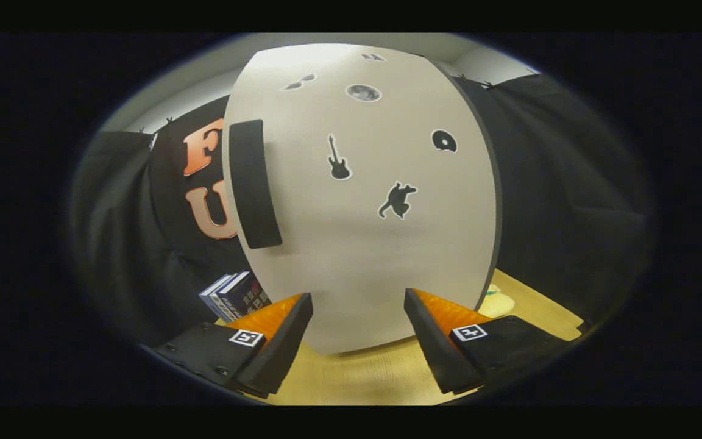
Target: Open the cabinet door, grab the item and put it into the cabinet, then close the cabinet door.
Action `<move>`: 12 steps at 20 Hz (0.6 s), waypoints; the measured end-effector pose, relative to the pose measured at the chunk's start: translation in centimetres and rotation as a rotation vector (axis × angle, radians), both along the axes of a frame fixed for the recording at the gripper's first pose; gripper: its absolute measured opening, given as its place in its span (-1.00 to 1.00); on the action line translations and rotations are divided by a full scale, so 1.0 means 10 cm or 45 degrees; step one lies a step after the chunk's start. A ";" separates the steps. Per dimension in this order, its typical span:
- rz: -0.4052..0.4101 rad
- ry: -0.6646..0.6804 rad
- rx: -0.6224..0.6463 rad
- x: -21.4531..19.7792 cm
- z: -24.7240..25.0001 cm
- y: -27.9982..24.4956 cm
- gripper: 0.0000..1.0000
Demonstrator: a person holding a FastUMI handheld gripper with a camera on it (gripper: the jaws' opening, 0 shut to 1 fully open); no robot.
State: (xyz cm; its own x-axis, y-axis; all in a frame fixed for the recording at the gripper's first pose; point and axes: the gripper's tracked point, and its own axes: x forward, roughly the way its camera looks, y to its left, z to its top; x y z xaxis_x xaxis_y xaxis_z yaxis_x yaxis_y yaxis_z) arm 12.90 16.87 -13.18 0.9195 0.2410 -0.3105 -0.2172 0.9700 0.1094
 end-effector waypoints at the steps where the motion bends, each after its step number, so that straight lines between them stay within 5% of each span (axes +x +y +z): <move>1: -0.014 -0.014 0.014 -0.06 0.10 -0.06 0.94; 12: -0.106 -0.130 0.016 -0.59 0.68 -0.59 0.95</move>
State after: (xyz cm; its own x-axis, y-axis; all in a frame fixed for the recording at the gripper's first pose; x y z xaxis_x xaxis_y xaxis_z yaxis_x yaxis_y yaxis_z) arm 6.96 10.98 -6.42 0.9631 0.1660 -0.2119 -0.1468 0.9837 0.1034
